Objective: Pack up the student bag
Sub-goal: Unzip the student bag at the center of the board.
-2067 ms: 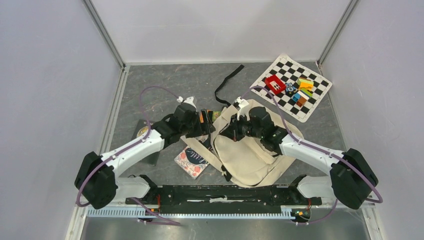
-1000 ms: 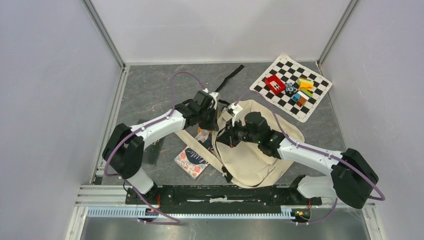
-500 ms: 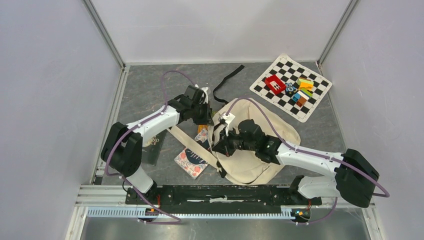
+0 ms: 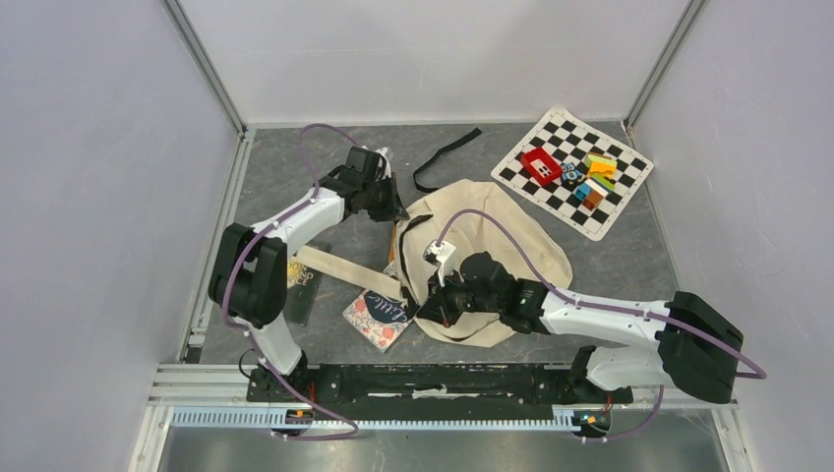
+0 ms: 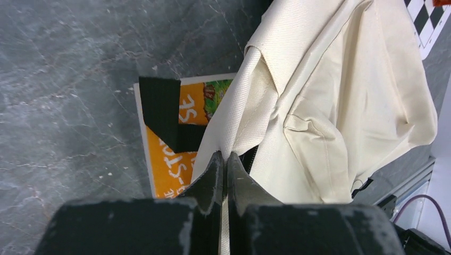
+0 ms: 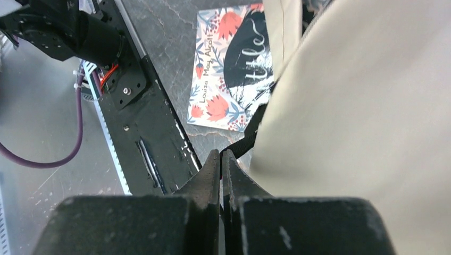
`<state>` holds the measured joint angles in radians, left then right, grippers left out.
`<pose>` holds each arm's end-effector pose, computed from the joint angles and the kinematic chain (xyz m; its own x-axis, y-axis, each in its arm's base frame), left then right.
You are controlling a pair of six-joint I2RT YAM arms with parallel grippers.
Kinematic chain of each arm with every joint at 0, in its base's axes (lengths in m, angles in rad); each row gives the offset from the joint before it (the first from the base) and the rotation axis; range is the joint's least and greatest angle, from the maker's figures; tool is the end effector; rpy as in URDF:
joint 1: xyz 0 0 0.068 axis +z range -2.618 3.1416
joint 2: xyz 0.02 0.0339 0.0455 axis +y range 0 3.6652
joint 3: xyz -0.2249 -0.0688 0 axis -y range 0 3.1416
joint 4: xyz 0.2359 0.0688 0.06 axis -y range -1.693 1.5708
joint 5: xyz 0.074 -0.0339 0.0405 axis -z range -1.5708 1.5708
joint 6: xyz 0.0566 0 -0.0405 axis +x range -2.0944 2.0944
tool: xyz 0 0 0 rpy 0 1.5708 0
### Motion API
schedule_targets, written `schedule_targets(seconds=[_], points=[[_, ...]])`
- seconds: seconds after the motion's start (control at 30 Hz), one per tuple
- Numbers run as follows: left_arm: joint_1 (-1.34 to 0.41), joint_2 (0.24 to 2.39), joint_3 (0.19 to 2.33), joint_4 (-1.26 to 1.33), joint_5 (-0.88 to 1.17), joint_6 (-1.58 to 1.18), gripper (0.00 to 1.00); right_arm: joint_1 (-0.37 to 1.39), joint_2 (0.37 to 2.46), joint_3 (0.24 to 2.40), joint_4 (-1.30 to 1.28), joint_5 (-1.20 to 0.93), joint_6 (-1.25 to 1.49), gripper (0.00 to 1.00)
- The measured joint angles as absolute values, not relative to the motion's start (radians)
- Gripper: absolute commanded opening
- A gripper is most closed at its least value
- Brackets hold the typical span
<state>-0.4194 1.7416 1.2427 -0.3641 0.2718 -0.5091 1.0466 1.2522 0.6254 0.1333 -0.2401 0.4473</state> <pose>0.3387 -0.1677 0.1773 -0.8748 -0.1240 -0.4683 0.1435 0.8570 -0.4950 0.1332 0.2573 0.1762 -0.6228 -0.2379 -0.7453 -0.7501 0.4522 0.4825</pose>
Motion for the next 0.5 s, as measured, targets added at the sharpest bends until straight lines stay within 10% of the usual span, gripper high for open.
schedule_targets(seconds=[0.2, 0.5], points=[[-0.389, 1.742, 1.249, -0.331, 0.262, -0.524, 0.73, 1.065, 1.248, 0.590, 0.133, -0.222, 0.475, 0.00], [-0.395, 1.407, 0.955, -0.296, 0.237, -0.553, 0.89, 1.067, 1.235, 0.585, 0.154, -0.172, 0.501, 0.00]])
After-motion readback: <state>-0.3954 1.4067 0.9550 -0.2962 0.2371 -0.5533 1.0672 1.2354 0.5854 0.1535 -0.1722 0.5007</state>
